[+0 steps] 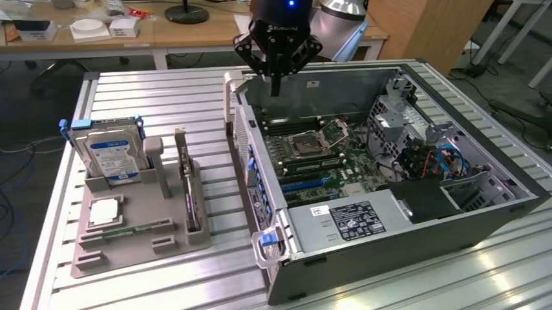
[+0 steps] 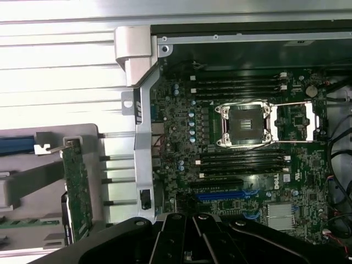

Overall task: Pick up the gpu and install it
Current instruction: 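Reach for the gpu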

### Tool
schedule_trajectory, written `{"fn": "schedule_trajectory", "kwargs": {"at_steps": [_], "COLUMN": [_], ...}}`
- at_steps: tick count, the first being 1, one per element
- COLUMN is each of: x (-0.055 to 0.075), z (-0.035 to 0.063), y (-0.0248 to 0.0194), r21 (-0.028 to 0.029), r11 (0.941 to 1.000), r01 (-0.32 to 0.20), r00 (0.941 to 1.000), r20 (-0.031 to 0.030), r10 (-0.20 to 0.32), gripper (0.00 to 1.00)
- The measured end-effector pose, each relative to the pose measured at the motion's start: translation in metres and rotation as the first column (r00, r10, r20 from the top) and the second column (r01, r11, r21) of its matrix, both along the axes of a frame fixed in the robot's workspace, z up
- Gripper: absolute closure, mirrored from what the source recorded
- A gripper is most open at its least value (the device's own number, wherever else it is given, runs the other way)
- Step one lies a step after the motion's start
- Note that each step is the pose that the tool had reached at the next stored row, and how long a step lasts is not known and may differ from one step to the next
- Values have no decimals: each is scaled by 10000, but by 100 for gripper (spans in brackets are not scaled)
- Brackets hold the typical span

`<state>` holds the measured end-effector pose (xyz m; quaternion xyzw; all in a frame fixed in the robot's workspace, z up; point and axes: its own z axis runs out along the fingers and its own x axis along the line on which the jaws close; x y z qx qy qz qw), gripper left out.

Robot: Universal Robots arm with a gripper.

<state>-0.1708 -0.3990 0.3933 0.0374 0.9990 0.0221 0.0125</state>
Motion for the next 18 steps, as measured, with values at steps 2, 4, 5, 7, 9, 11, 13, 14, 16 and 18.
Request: {"fn": "schedule_trajectory", "kwargs": {"at_steps": [2,4,5,7,9,11,13,14,16,18], "x": [-23,-46,-58,-83,-104,-122,-143,-156,-181,-208], "z": [0,0,0,0,0,0,0,0,0,0], "y": [0,0,0,0,0,0,0,0,0,0], "r21": [0,-1,0,-1,0,0,0,-1,0,-1], "r11": [10000,10000,10000,10000,10000,10000,10000,10000,10000,10000], "r01": [0,1,1,1,1,1,1,1,0,1], "r00": [10000,10000,10000,10000,10000,10000,10000,10000,10000,10000], "r20": [0,0,0,0,1,1,0,0,1,0], "r10": [0,-1,-1,-1,-1,-1,-1,-1,0,-1], "gripper": [90,90,90,90,90,90,90,90,90,90]}}
